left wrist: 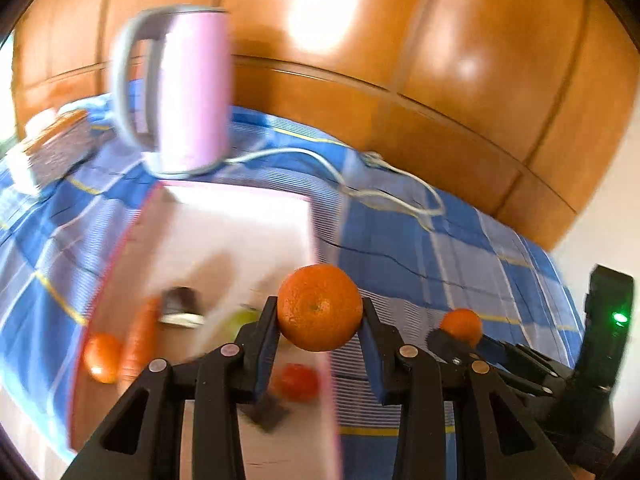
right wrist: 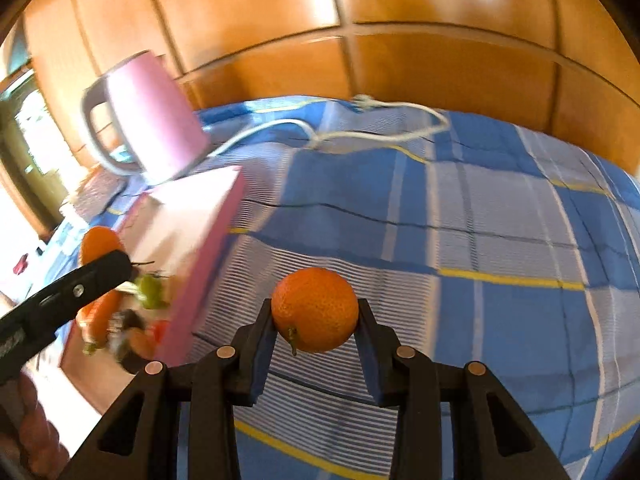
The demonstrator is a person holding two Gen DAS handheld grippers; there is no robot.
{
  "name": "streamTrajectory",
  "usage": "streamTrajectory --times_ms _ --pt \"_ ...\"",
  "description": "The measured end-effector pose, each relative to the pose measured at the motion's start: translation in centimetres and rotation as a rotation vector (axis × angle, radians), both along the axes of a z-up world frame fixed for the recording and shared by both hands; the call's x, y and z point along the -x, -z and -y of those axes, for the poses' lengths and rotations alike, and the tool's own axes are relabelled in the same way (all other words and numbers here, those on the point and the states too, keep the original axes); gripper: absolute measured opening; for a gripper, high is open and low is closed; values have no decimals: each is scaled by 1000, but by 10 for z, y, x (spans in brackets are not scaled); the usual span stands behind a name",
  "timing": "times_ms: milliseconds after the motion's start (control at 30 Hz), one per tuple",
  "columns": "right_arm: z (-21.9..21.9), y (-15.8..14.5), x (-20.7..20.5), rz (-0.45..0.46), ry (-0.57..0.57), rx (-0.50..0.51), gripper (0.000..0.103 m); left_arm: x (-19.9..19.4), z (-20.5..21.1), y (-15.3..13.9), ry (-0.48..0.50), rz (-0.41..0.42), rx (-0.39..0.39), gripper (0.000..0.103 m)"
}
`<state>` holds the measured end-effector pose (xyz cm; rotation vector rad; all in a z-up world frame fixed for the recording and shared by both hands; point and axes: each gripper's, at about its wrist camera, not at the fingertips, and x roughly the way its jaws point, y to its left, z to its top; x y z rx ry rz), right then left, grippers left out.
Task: Organize fruits
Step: 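Lower both mandarins into the tray and open both tools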
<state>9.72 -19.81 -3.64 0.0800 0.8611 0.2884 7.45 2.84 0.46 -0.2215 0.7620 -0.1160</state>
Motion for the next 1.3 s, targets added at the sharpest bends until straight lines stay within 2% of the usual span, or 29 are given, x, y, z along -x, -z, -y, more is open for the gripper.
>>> streamTrajectory --times_ms 200,467,600,667,967,1133,1300 --pt "-43 -9 -8 -2 -119 -14 38 0 -47 5 -75 -18 17 38" --pt "-97 -22 -25 -18 -245 -53 38 5 -68 25 -99 -64 32 39" --pt "-111 -18 -31 -39 -262 -53 39 6 -69 28 -108 -64 36 42" --pt "-118 -14 -35 -54 -269 -50 40 6 -69 28 -113 -63 37 49" --pt "-123 9 -40 -117 -253 -42 41 11 -72 33 -136 -73 20 54" --pt "-120 3 -36 -107 -249 -84 41 17 -78 28 -169 -56 22 66" --pt "-119 0 -27 -97 -245 -91 41 19 -79 26 -192 -56 -1 67"
